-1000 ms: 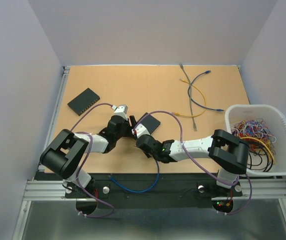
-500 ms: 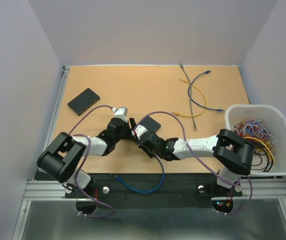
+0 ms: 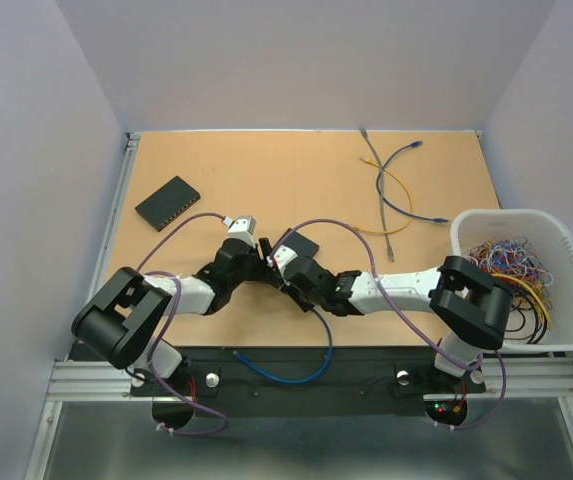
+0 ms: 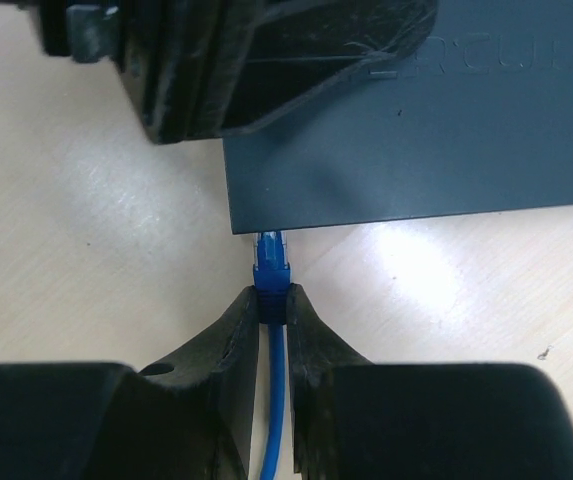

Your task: Insert the plug into the switch port

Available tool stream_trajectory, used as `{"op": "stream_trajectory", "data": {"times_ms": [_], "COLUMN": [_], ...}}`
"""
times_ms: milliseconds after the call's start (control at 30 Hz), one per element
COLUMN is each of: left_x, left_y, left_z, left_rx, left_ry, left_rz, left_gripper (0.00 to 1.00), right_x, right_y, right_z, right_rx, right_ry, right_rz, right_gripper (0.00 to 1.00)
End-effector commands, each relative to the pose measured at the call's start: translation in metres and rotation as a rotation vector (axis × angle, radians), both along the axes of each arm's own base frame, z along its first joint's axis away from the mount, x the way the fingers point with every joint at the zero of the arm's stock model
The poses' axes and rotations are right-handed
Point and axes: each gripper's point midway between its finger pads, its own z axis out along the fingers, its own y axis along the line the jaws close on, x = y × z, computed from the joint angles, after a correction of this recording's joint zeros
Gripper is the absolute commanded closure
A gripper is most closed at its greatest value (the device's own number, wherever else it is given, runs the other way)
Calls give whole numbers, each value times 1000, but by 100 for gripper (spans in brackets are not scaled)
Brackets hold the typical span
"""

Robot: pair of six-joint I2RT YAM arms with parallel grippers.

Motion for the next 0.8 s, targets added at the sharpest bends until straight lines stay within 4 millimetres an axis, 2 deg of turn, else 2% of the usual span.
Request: {"op": "stream_trajectory", "data": {"times_ms": [0,267,400,567,767], "left_x": [-54,-65,-69,-76,-95], "left_y": [-14,-14,-16,-21,-30], "left_z": [-27,-32,-38,-45,-58], "left_rx": [-17,-9,12,21,26], "left_ry": [171,184,189,215,247], "left_rz": [-111,-97,-100,-92,-105], "left_gripper": [28,28,28,28,28], "right_x": [32,36,37,46,61], "right_y": [25,38,48,68,84], "right_z": [53,63,61,74,85], "right_rx": [193,212,208,233,251], "right_ry": [-134,-144,-137,-156,-187], "right_rz": [-19,17,48,73,52], "right_gripper": [100,100,100,100,100]}}
